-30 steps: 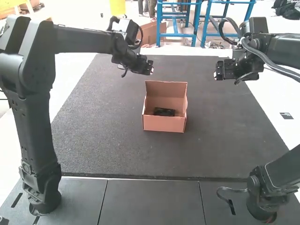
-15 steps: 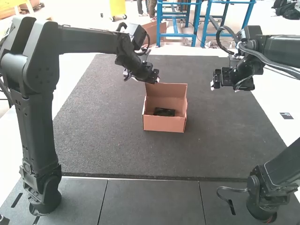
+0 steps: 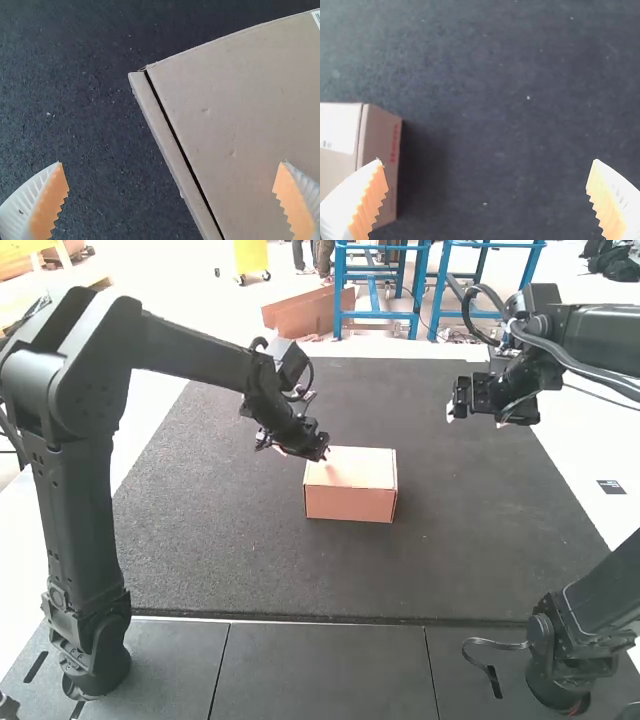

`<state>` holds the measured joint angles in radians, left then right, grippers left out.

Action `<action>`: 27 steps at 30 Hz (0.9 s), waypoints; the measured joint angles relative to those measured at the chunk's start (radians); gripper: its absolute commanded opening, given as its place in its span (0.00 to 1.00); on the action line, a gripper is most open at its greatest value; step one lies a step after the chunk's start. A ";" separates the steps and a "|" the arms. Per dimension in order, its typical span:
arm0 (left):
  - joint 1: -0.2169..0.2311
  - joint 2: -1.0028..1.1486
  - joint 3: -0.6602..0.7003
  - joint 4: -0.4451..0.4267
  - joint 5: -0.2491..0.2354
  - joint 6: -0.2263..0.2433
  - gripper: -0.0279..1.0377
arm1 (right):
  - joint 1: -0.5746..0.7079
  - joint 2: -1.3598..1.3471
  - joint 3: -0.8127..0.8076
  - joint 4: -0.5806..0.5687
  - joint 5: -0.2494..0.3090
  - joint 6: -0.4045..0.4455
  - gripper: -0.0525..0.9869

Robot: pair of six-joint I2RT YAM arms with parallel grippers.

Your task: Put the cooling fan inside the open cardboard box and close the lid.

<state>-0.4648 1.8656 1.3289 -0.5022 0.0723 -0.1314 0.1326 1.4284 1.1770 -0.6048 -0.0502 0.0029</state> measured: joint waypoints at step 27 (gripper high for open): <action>0.203 -0.336 0.011 0.269 0.081 0.023 0.94 | -0.011 -0.052 0.082 0.082 -0.047 0.114 0.93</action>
<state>-0.2623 1.5291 1.3403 -0.2333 0.1532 -0.1089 0.1219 1.3762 1.2594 -0.5224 -0.0971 0.1165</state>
